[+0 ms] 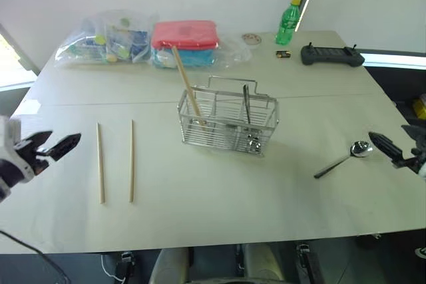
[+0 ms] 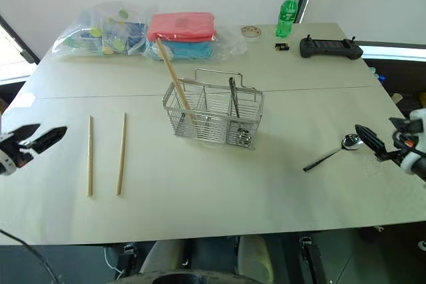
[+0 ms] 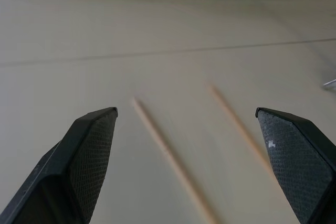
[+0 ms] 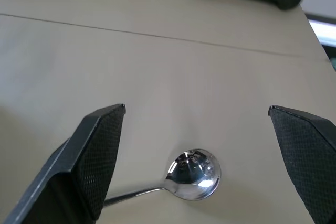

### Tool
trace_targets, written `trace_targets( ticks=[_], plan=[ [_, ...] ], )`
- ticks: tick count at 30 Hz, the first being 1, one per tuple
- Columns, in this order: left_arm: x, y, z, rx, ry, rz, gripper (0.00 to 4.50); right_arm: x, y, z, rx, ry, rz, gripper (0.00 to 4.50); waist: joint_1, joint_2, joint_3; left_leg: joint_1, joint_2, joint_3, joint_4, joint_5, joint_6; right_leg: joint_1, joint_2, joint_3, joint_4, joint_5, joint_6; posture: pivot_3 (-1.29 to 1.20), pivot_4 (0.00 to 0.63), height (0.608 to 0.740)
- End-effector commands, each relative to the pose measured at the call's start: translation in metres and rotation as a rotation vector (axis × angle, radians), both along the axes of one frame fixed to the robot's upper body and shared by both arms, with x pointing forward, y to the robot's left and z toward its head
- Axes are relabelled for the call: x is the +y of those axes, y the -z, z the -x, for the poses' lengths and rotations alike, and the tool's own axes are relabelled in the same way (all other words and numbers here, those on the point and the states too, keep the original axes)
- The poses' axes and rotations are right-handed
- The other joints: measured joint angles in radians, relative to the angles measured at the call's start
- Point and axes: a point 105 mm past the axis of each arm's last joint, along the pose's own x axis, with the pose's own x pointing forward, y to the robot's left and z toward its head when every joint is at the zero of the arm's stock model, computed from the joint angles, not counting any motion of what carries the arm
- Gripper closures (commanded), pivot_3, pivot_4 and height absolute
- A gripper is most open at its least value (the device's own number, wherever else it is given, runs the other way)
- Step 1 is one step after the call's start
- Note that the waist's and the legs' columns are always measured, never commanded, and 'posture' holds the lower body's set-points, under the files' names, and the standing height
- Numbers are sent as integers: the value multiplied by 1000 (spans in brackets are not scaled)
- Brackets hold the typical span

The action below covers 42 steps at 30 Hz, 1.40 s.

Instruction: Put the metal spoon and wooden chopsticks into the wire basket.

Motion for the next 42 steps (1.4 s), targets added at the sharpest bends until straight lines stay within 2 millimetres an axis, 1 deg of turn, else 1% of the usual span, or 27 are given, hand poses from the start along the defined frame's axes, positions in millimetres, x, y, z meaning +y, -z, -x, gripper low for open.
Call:
trace_targets(
  ticks=[1,2,3,5,6,8,11,16,18,21,25,28,31,33,36,39,42],
  plan=[
    [-45,-33,4,-60,212,-21,50,22,-11,2,72,27,-27,0,0,0,0,0,0,0,0,0,0,0,0,0,0,0,0,0,150,699],
    [-59,-40,6,-75,281,-29,50,23,-10,3,124,57,-37,0,0,0,0,0,-1,0,-1,0,0,0,0,0,0,0,0,0,150,699],
    [-68,-45,9,-82,325,-35,50,24,-9,4,160,80,-44,0,-1,1,0,0,-1,0,-1,0,0,0,0,0,-1,0,0,0,150,699],
    [-77,-49,12,-88,368,-40,50,25,-10,6,196,116,-66,0,-3,1,0,-1,-2,0,-2,0,0,-1,0,0,-1,0,0,0,150,699],
    [-83,-53,10,-104,385,-51,50,27,-12,6,205,134,-95,0,-3,1,0,-1,-2,0,-2,0,1,-1,0,0,-1,0,0,0,150,699],
    [-92,-60,7,-136,404,-49,50,29,-9,10,246,172,-100,0,-1,1,1,-1,-2,0,-2,-1,2,-1,1,0,-1,0,0,0,150,699],
    [-96,-63,4,-155,404,-37,50,26,-3,9,231,255,-133,0,0,0,0,-1,-2,-1,-1,-1,2,0,1,0,-1,0,0,0,150,699],
    [-98,-57,4,-154,392,-32,50,34,9,4,200,340,-254,0,-7,1,0,-1,-2,0,-1,-1,2,0,2,0,-1,0,0,0,150,699],
    [-99,-56,4,-158,387,-28,50,30,16,7,215,409,-270,0,-8,1,0,-1,-2,-1,-1,0,2,0,2,0,-1,0,0,0,150,699],
    [-99,-58,5,-171,376,-19,50,19,27,13,248,527,-306,0,-5,1,0,-1,-2,-1,-1,0,2,0,2,0,-1,0,0,0,150,699],
    [-101,-58,6,-175,374,-15,50,11,50,24,331,648,-348,0,-5,1,0,-1,-2,-1,-1,0,2,0,2,0,-1,0,0,0,150,699],
    [-105,-59,9,-183,388,-12,50,10,62,28,379,695,-379,0,-7,1,0,-1,-2,-1,-1,0,2,0,2,0,-1,0,0,0,150,699],
    [-118,-63,15,-187,442,-5,50,16,72,24,418,708,-434,0,-12,1,0,0,-2,-2,-1,0,2,1,3,0,-1,0,0,0,150,699],
    [-134,-62,27,-178,533,-25,50,21,73,18,430,697,-445,0,-22,1,0,-1,-2,-2,-1,0,2,1,3,1,-1,0,0,0,150,699],
    [-153,-60,41,-159,640,-52,50,21,68,11,426,705,-431,0,-27,2,0,-1,-2,-2,-1,0,2,1,3,1,-1,0,0,0,150,699],
    [-169,-55,56,-123,755,-79,50,17,61,9,410,728,-405,0,-26,2,0,0,-2,-2,-2,0,2,0,4,1,-1,0,0,0,150,699],
    [-179,-48,69,-76,862,-97,50,19,58,7,398,744,-400,0,-25,3,0,-1,-1,-3,-2,0,2,0,5,1,-1,0,0,0,150,699]
  ],
)
